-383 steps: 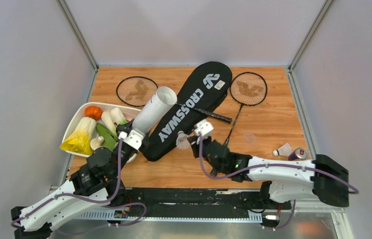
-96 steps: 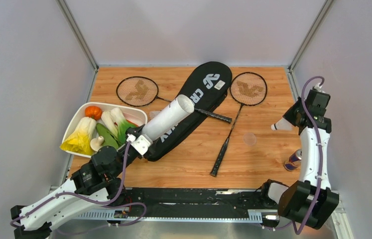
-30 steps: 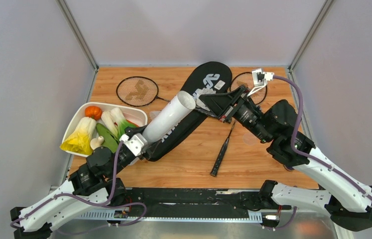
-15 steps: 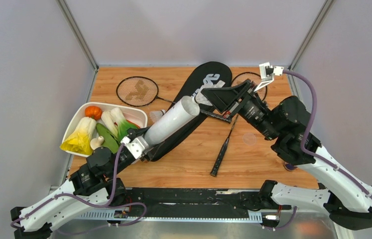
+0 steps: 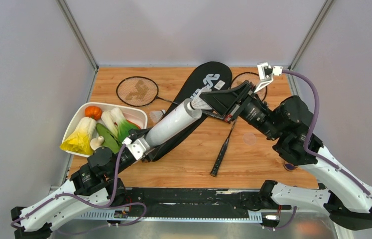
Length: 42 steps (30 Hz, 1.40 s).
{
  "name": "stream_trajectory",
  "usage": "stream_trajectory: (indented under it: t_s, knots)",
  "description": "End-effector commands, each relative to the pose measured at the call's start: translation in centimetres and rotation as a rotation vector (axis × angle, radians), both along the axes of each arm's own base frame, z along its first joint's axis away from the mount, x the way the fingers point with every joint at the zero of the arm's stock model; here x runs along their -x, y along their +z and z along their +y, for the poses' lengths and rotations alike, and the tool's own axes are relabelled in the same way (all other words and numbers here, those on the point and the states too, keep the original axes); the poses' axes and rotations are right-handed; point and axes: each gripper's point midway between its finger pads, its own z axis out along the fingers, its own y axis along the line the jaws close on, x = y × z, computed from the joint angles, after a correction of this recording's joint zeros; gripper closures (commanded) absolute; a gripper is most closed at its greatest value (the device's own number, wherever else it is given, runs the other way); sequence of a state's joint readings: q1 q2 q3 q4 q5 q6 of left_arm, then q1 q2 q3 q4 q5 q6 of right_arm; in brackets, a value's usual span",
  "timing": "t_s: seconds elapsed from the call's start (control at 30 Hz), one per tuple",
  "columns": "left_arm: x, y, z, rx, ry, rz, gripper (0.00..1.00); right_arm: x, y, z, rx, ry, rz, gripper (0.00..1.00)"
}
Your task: Pack up the badminton gear
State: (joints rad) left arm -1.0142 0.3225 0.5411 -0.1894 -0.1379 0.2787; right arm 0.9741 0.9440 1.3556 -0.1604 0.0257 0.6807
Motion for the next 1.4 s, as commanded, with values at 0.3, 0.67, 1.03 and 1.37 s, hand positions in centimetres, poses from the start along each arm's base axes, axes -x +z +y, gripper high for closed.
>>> stream_trajectory:
  t_s: [0.3, 0.67, 1.03, 1.37]
  knots:
    - [0.7, 3.1, -0.5, 0.095, -0.05, -0.071, 0.47, 1.2, -3.5, 2.6, 0.011, 0.141, 0.079, 1.0]
    - [0.8, 2.8, -0.3, 0.09, -0.049, -0.071, 0.47, 1.5, -1.3, 0.3, -0.004, 0.078, 0.01, 0.55]
    - [1.2, 2.7, -0.1, 0.074, -0.065, -0.08, 0.47, -1.6, -4.4, -3.3, 0.288, -0.178, -0.015, 0.28]
    - [1.9, 3.1, -0.5, 0.045, -0.115, -0.103, 0.48, -1.0, -7.9, 0.1, 0.491, -0.019, -0.028, 0.29]
